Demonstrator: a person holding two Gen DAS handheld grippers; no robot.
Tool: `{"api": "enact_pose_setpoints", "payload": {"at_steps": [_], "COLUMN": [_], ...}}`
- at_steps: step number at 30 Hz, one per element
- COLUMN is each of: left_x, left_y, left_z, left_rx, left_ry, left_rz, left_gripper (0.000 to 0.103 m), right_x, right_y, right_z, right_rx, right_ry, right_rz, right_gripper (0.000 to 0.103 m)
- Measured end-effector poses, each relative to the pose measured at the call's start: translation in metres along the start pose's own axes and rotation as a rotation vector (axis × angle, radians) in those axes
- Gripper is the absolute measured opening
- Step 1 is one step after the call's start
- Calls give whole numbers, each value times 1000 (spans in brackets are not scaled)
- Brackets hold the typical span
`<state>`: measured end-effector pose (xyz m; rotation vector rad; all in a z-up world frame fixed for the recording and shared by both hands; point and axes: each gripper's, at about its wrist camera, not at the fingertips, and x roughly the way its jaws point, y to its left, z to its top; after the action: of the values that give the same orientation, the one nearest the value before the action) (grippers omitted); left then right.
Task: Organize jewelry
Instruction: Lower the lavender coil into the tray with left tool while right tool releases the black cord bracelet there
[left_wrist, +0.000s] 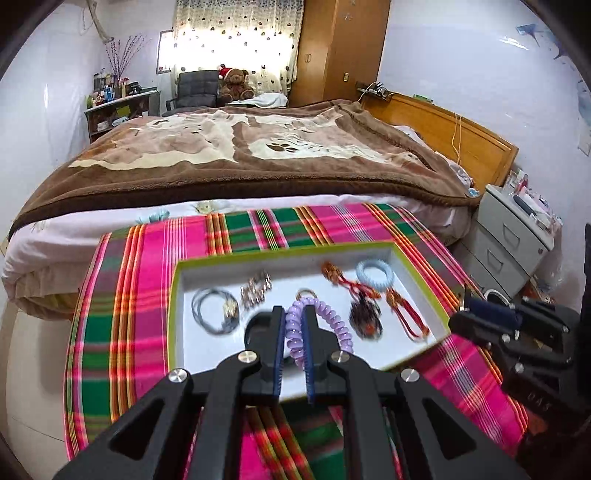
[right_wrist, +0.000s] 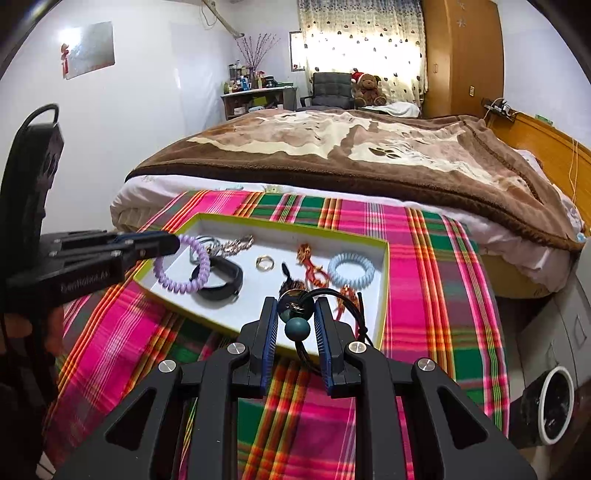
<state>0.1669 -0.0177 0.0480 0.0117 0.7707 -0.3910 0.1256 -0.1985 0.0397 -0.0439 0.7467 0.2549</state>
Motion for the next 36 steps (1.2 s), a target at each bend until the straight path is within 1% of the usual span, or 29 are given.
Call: {"api": "enact_pose_setpoints", "payload": {"at_steps": [3, 5, 9, 12, 17, 20, 23, 26, 36], "left_x": [7, 11, 22, 32, 52, 67, 79, 87, 98], "left_y": [3, 5, 5, 5, -4, -9, -9, -9, -8], "left_z": [8, 12, 17, 22, 25, 24, 21, 17, 10], "left_rx": [-12, -18, -17, -30, -19, 11, -8, -7, -16], "left_ry": [0, 1, 21, 34, 61, 76, 107, 122, 153], "left_rz": [-9, -12, -18, -36, -69, -16, -43, -27, -26], "left_gripper": [10, 10, 10, 10, 10, 10, 10, 10, 10], "right_x": [12, 20, 34, 43, 56, 64, 71, 76, 85], "right_y": [-4, -8, -11, -11, -14, -16, -18, -20, -20], "right_z": [5, 6, 6, 6, 3, -2, -6, -8, -12], "right_rx": [8, 25, 31, 27, 39, 29, 32, 32, 29], "right_ry": [19, 35, 58, 74, 100, 126, 151, 164, 197], "right_rz": [-10, 5, 1, 1, -10, -7, -8, -1, 4], "right_gripper": [21, 21, 21, 21, 21, 21, 21, 21, 21]}}
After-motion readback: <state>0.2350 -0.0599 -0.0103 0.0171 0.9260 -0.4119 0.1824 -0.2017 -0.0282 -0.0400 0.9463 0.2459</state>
